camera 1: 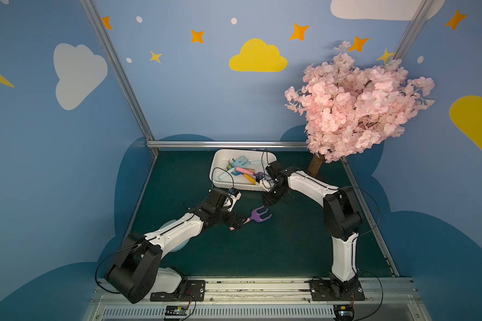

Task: Take the hand rake out of the storage box
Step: Place the rake at the center of the board.

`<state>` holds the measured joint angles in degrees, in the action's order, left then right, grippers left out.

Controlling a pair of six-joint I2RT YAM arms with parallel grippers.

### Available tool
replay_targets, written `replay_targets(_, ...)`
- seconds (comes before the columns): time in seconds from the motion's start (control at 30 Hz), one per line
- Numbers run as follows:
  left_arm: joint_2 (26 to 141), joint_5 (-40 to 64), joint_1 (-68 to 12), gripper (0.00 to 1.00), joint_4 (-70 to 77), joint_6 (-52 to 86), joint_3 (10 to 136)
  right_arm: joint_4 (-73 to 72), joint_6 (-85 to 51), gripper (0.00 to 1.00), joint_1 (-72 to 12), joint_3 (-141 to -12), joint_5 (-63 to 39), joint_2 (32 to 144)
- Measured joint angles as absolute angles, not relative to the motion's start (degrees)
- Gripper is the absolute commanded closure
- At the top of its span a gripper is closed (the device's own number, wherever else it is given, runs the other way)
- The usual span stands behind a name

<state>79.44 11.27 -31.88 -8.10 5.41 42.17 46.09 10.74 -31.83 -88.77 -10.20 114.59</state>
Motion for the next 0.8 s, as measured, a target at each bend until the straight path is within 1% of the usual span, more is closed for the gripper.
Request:
replay_targets(0.03, 79.9, 10.9, -32.6, 0.00, -8.6, 5.1, 42.4, 46.0, 9.6, 0.10, -31.1, -87.4, -10.1, 113.1)
replay_targets(0.07, 80.5, 10.6, -33.6, 0.00, -9.2, 4.7, 42.8, 46.0, 8.7, 0.09, -30.0, -86.1, -9.9, 111.4)
replay_targets(0.17, 84.4, 9.9, -35.6, 0.01, -11.0, 3.8, 44.8, 45.1, 5.9, 0.08, -26.9, -83.2, -10.2, 106.7)
replay_targets(0.27, 91.5, 8.8, -36.5, 0.05, -14.1, 3.3, 48.9, 43.4, 3.5, 0.08, -24.6, -81.1, -10.0, 103.1)
replay_targets(0.37, 96.7, 7.0, -36.9, 0.17, -16.6, 3.1, 52.2, 42.0, 2.1, 0.08, -24.2, -79.5, -10.1, 100.7)
replay_targets(0.43, 98.5, 6.0, -37.2, 0.23, -17.7, 3.4, 54.7, 41.5, 1.4, 0.08, -24.2, -78.7, -10.0, 99.9)
replay_targets(0.53, 100.7, 4.4, -37.8, 0.42, -18.9, 3.8, 57.1, 40.1, 0.6, 0.08, -24.1, -77.2, -9.8, 98.7)
replay_targets(0.57, 101.2, 3.5, -38.0, 0.51, -19.3, 3.7, 57.7, 39.6, 0.3, 0.08, -24.0, -76.6, -9.8, 98.3)
replay_targets(0.6, 101.6, 3.0, -38.1, 0.56, -19.6, 3.9, 58.2, 39.3, 0.1, 0.08, -23.8, -76.1, -9.7, 97.7)
replay_targets(0.7, 102.1, 2.0, -38.1, 0.64, -19.9, 4.8, 58.7, 38.3, -0.5, 0.08, -23.0, -74.7, -9.5, 96.1)
replay_targets(0.8, 102.1, 1.8, -38.1, 0.70, -20.0, 5.9, 58.7, 37.0, -1.2, 0.08, -22.1, -73.5, -9.5, 94.6)
